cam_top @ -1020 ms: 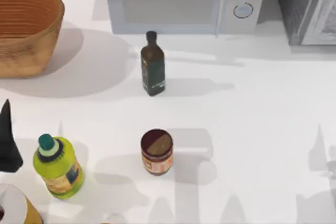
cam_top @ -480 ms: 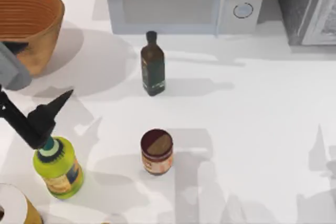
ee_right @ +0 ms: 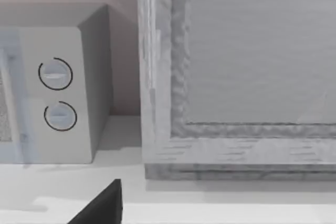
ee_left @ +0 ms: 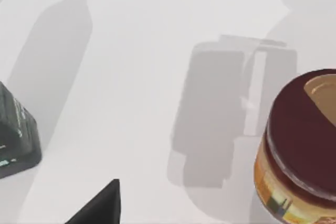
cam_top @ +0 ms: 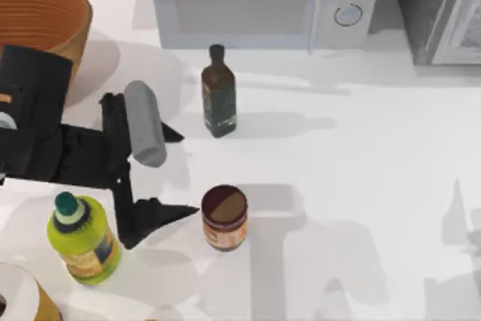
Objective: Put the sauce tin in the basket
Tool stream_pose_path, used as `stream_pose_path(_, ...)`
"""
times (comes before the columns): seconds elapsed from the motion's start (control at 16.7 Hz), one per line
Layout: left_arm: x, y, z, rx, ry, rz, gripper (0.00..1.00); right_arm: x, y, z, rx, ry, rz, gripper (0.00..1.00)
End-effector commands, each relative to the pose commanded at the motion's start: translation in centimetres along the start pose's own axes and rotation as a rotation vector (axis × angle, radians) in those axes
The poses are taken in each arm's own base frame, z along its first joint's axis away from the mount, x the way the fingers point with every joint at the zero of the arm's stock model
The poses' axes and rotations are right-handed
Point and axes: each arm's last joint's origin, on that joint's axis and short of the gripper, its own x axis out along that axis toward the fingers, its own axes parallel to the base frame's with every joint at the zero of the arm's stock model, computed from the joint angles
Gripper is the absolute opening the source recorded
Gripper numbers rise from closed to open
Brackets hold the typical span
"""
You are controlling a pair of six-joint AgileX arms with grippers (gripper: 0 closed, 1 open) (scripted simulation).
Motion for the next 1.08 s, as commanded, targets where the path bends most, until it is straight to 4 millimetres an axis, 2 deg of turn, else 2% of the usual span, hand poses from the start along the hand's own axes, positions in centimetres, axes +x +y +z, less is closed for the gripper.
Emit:
stream_pose_path(0.12,1.9,-0.6,-1.0,-0.009,0.030,-0.085,1.00,0.0,0.0,0.0,0.000,0.000,0.000,1.00)
stream_pose_path(0.24,2.6,-1.1,-1.7,-0.021,0.048,-0.124,1.00,0.0,0.0,0.0,0.000,0.000,0.000,1.00)
stream_pose_path(0.78,2.1,-1.5,-1.0,-0.016,0.045,-0.128,1.00,0.0,0.0,0.0,0.000,0.000,0.000,1.00)
stream_pose_path(0.96,3.1,-1.6,-0.4,-0.002,0.034,-0.120,1.00,0.0,0.0,0.0,0.000,0.000,0.000,1.00)
stream_pose_path(1.08,4.8,-1.5,-0.3,0.002,0.028,-0.117,1.00,0.0,0.0,0.0,0.000,0.000,0.000,1.00)
